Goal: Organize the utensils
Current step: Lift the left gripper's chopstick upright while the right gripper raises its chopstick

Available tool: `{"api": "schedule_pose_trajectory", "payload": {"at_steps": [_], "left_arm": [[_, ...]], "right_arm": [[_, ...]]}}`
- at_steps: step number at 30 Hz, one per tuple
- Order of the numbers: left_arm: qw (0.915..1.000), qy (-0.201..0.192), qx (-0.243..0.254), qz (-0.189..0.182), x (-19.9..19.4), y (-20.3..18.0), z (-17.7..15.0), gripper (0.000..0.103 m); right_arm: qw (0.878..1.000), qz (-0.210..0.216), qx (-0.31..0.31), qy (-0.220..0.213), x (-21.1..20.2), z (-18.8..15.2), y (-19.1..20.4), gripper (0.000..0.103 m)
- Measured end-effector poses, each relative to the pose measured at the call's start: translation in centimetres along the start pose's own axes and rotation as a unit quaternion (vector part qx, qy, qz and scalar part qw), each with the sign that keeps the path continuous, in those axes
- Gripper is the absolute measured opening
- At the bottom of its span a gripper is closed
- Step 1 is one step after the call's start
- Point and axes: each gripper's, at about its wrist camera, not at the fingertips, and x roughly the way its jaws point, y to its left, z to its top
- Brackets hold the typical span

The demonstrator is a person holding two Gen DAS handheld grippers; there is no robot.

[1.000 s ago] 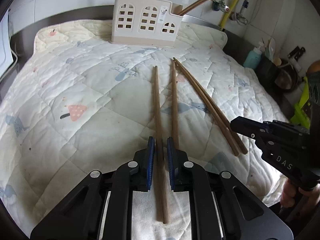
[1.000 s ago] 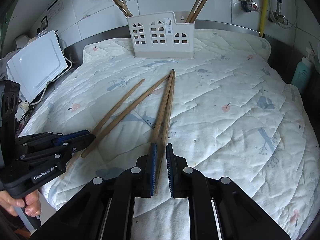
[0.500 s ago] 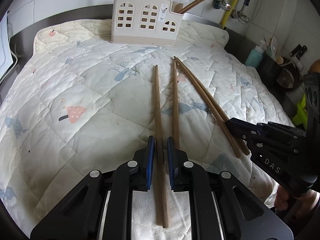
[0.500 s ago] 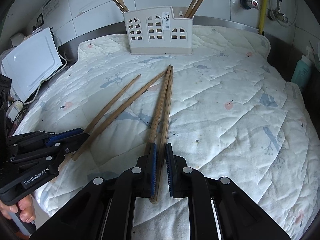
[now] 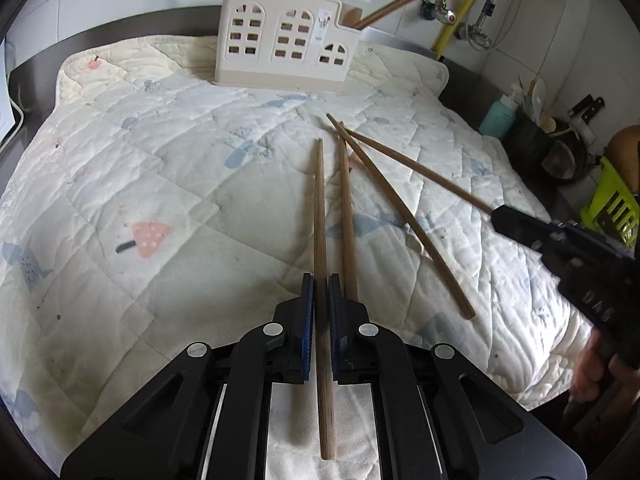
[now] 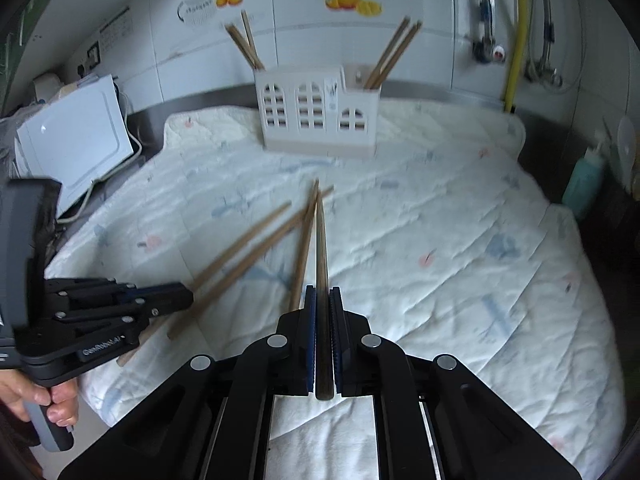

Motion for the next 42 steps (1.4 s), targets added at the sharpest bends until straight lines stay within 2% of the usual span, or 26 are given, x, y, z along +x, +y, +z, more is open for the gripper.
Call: {"api": "schedule_pose_trajectory", "payload": {"at_steps": [8, 11, 19, 25, 28, 30, 42], "left_arm": [[0.9991, -0.043, 0.005, -0.002, -2.0, 0.3, 1.4, 0.005], [0.9995, -0.027, 0.001, -0.017, -1.8, 0.6, 1.4, 0.005], [0.9999, 0.011, 0.000, -0.008, -0.2, 0.6, -0.7, 0.009], [0.9999, 0.008, -0.007, 0.003, 0.0, 0.4, -1.2, 0.009], [0.9999, 0.010, -0.001, 0.011, 0.0, 0.0, -1.0, 0.005], [0.9999, 0.010, 0.001, 0.003, -0.2, 0.0, -0.5, 0.005], [0.9985, -0.049, 0.016, -0.020, -3.6, 0.3, 3.9, 0.005]], "right_arm": [[0.999, 0.016, 0.000, -0.043, -2.8, 2.6, -0.5, 0.006], [0.999, 0.016, -0.001, -0.050, -3.2, 3.1, -0.5, 0.006], [0.999, 0.016, -0.001, -0.043, -2.9, 2.7, -0.3, 0.006], [0.999, 0.016, -0.002, -0.048, -3.1, 2.9, -0.4, 0.006], [0.999, 0.016, -0.003, -0.049, -3.1, 2.8, -0.2, 0.006], [0.999, 0.018, -0.002, -0.051, -3.3, 2.9, -0.2, 0.006], [0.996, 0.030, -0.010, -0.083, -4.8, 5.9, -0.2, 0.006]]}}
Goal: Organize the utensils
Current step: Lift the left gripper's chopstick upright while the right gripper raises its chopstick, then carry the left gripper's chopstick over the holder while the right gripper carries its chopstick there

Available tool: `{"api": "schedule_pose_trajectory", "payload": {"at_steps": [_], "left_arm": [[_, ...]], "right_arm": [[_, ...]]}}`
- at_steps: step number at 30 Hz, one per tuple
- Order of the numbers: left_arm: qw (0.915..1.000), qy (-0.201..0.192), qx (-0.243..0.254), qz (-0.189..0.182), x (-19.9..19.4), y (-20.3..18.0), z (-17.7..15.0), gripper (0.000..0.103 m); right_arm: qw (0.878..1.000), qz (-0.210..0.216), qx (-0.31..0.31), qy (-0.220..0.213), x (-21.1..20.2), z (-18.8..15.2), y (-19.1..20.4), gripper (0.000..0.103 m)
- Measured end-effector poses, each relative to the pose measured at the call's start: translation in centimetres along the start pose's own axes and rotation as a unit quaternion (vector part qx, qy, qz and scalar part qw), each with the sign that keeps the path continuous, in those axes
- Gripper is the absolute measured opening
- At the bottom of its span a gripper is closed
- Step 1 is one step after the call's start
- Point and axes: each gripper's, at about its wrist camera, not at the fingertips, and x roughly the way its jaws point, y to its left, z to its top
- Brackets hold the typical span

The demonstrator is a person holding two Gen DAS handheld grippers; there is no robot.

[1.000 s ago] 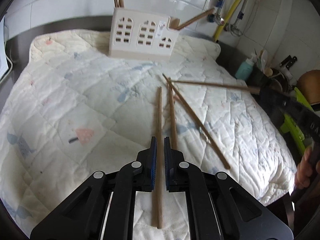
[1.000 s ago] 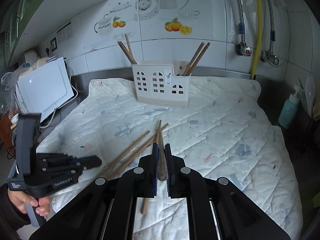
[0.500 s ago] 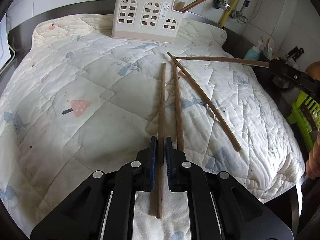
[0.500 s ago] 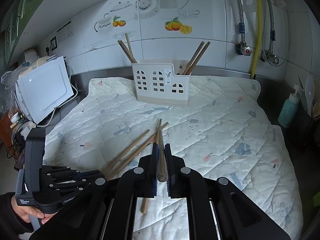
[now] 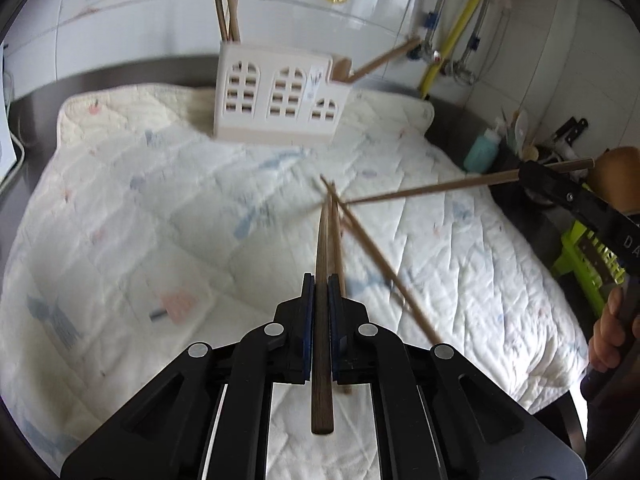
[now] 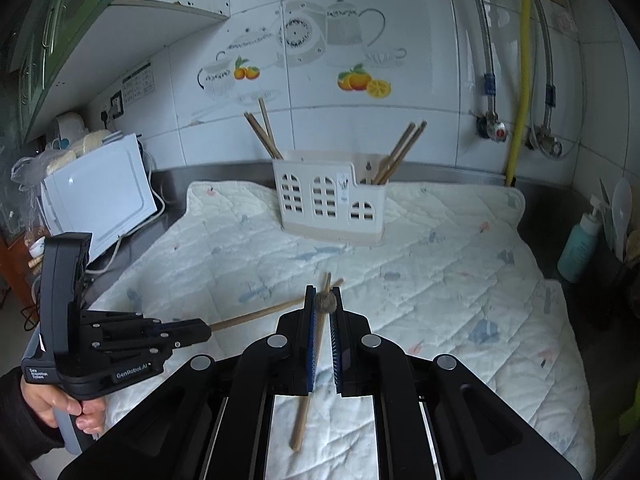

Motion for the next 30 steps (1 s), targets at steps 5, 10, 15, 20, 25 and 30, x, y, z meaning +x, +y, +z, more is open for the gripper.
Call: {"api": "schedule_pose_trajectory", "payload": {"at_steps": [5, 10, 15, 20, 25, 30], "left_arm": [[0.9997, -0.017, 0.018, 0.002, -0.4, -0.2, 1.6, 0.005], [0.9991, -0.018, 0.037, 0.013, -0.3, -0.1, 3.1, 0.005], [0.9982, -0.029, 0.051, 0.012, -0.8, 0.2, 5.3, 0.005], [0.9972, -0.042, 0.060, 0.015, -0.9, 0.3, 8.1, 0.005], [0.9962, -0.053, 0.067, 0.013, -0.9, 0.3, 11.4, 0.005], [0.9934, -0.083, 0.076, 0.019, -1.7, 0.3, 15.2, 0.005]], "right_arm": [[1.000, 0.008, -0.006, -0.010, 0.3, 1.9, 0.0, 0.006], [1.000, 0.012, -0.021, -0.003, 1.1, 3.9, -0.2, 0.006], [0.999, 0.011, -0.032, 0.001, 1.7, 7.5, -1.4, 0.006], [0.999, 0.000, -0.046, 0.009, 2.3, 11.5, -2.7, 0.006], [0.998, -0.006, -0.056, 0.022, 3.1, 15.5, -3.8, 0.006], [0.997, -0.011, -0.064, 0.039, 5.0, 18.8, -4.5, 0.006]]}}
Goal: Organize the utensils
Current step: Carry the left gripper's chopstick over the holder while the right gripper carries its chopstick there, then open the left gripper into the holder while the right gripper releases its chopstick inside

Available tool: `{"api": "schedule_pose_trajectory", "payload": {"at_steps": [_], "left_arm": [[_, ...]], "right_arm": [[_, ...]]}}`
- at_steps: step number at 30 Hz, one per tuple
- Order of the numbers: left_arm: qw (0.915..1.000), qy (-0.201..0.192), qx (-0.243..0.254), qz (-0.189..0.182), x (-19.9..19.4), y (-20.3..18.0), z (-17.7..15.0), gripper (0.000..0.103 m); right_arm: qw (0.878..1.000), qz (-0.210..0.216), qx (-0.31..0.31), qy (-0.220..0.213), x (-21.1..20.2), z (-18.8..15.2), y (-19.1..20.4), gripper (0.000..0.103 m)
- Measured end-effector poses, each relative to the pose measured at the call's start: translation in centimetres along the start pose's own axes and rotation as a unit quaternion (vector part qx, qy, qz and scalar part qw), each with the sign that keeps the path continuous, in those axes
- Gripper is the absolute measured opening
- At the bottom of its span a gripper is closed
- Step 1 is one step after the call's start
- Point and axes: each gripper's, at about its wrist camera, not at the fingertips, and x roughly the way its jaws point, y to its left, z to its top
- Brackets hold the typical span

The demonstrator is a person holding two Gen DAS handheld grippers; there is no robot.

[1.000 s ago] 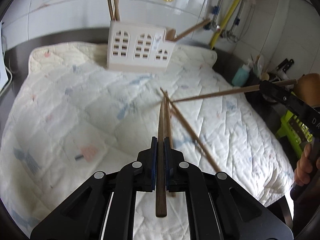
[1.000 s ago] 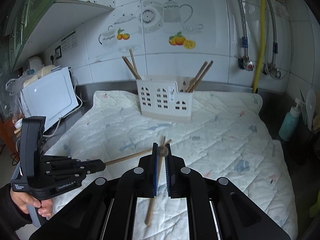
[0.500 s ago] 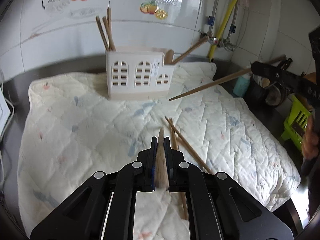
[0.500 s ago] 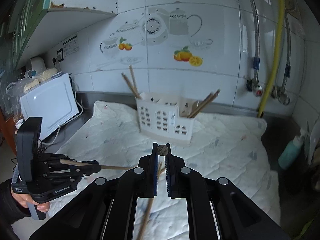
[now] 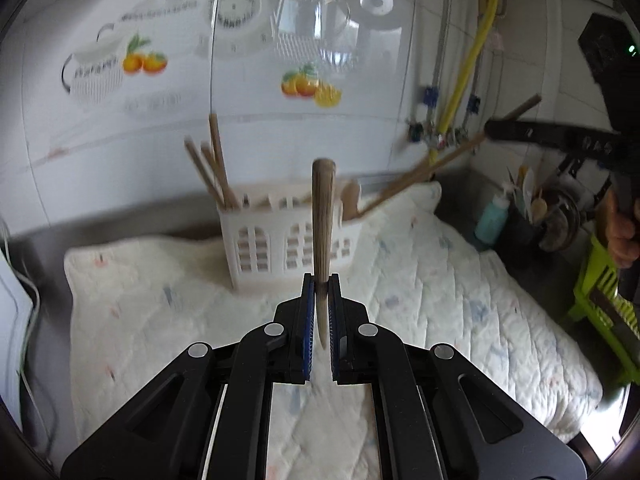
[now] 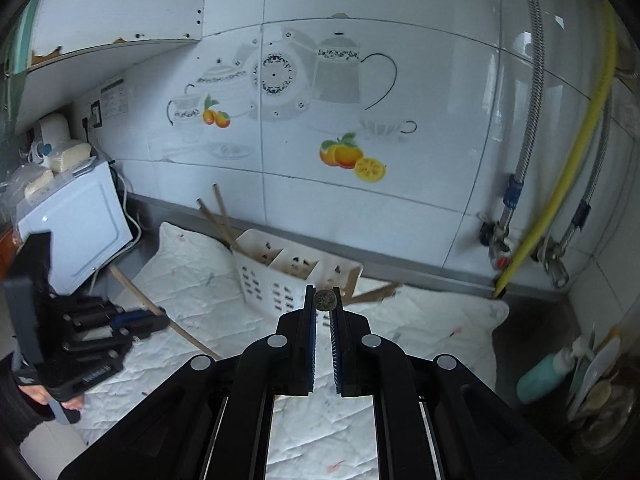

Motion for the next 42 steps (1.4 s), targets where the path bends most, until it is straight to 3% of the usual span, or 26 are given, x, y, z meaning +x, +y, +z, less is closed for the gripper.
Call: {"api": "schedule_pose_trajectory", "payload": {"at_steps": [9, 14, 21, 29, 35, 42], "left_arm": [[0.9962, -0.080, 0.014, 0.031, -0.7, 0.4, 8.3, 0.005], [0.9951, -0.080, 0.014, 0.056, 1.6, 1.2, 10.9, 0.005], [0.9938, -0.061, 0.014, 0.092, 5.1, 2.5, 11.4, 0.005], [0.9957, -0.024, 0.010, 0.089, 7.6, 3.5, 10.9, 0.005], [0.9954, -0.043, 0.015, 0.084, 6.4, 2.9, 11.0, 0.009], [0.9946, -0.073, 0.010, 0.073, 2.6, 1.8, 10.7, 0.017]], "right_arm": [[0.999, 0.002, -0.017, 0.041, 4.2, 2.5, -0.3, 0.006], [0.998, 0.002, -0.026, 0.053, 5.8, 3.0, -0.2, 0.006], [0.997, 0.005, -0.030, 0.064, 7.4, 3.1, -0.4, 0.006], [0.997, 0.001, -0.019, 0.080, 9.2, 2.8, -0.9, 0.007], [0.998, -0.005, -0.002, 0.062, 8.7, 2.9, -1.6, 0.008], [1.000, -0.002, 0.007, 0.022, 4.2, 1.8, -1.5, 0.012]]}}
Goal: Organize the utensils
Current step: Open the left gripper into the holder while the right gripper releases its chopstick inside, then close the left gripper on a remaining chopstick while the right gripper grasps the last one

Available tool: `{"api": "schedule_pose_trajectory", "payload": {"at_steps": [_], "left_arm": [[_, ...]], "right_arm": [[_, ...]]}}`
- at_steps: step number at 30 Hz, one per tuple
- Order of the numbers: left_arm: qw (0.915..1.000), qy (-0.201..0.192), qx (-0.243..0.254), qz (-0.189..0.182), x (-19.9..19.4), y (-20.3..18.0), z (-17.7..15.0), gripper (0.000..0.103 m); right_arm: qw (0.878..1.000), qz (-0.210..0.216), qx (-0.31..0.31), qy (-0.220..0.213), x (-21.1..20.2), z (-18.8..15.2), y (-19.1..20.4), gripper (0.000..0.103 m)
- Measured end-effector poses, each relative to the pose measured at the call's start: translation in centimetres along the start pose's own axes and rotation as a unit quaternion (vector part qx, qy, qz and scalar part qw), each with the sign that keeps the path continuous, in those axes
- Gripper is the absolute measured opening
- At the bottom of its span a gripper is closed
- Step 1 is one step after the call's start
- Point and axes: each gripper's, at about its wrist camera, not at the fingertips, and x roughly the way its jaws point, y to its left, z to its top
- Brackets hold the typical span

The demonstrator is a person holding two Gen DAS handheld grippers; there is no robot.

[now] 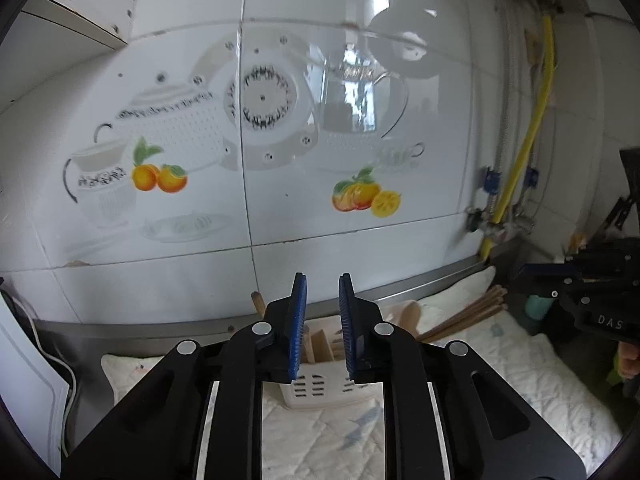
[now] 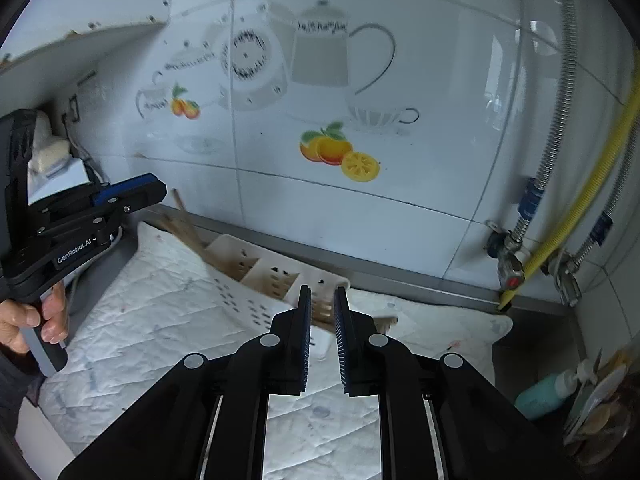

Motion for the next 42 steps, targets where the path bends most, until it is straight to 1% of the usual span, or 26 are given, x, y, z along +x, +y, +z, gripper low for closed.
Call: {"api": "schedule_pose_trajectory", "payload": {"at_steps": [3, 5, 8, 12, 15, 17, 18, 21, 24, 29, 33, 39, 42], "left_arm": [[1.0000, -0.005, 0.001, -0.007, -2.3, -0.6, -1.1, 0.017], [0.9998, -0.003, -0.003, -0.017, -3.9, -0.8, -2.3, 0.021], [0.9995, 0.007, -0.004, -0.029, -5.9, -1.6, -5.3, 0.023], [0.9981, 0.034, -0.016, -0.048, -7.5, -2.2, -9.9, 0.023], [0.9973, 0.050, -0.023, -0.048, -8.3, -2.4, -13.2, 0.023], [0.9963, 0.062, -0.033, -0.049, -8.7, -2.4, -15.1, 0.023], [0.9956, 0.069, -0.041, -0.049, -8.8, -2.3, -16.1, 0.025], [0.9920, 0.091, -0.068, -0.056, -9.0, -2.0, -18.9, 0.026], [0.9887, 0.110, -0.085, -0.056, -9.1, -1.7, -21.2, 0.026], [0.9854, 0.130, -0.099, -0.050, -9.4, -1.5, -24.0, 0.026], [0.9827, 0.144, -0.105, -0.051, -9.1, -1.6, -25.3, 0.026], [0.9777, 0.166, -0.111, -0.065, -8.4, -2.3, -27.0, 0.026], [0.9758, 0.175, -0.107, -0.075, -8.1, -3.1, -27.6, 0.026]], "right_arm": [[1.000, 0.017, 0.012, -0.011, -1.9, -2.1, 0.5, 0.012], [1.000, 0.017, 0.010, -0.012, -2.5, -3.9, 1.2, 0.012], [1.000, 0.020, 0.003, -0.006, -3.1, -7.8, 2.9, 0.012], [1.000, 0.026, 0.011, 0.009, -3.2, -13.7, 5.0, 0.012], [0.999, 0.031, 0.016, 0.025, -2.9, -17.7, 6.5, 0.012], [0.998, 0.036, 0.025, 0.036, -2.4, -20.1, 7.4, 0.012], [0.998, 0.041, 0.029, 0.043, -2.1, -21.2, 7.9, 0.012], [0.997, 0.040, 0.039, 0.054, -1.2, -24.2, 9.1, 0.012], [0.995, 0.051, 0.060, 0.069, -0.1, -26.1, 9.8, 0.012], [0.993, 0.048, 0.077, 0.080, 1.7, -27.5, 10.3, 0.012], [0.992, 0.041, 0.091, 0.082, 2.5, -27.7, 10.2, 0.012], [0.992, 0.030, 0.094, 0.083, 3.1, -28.0, 10.5, 0.013], [0.992, 0.021, 0.094, 0.080, 3.3, -28.3, 10.6, 0.010]]}}
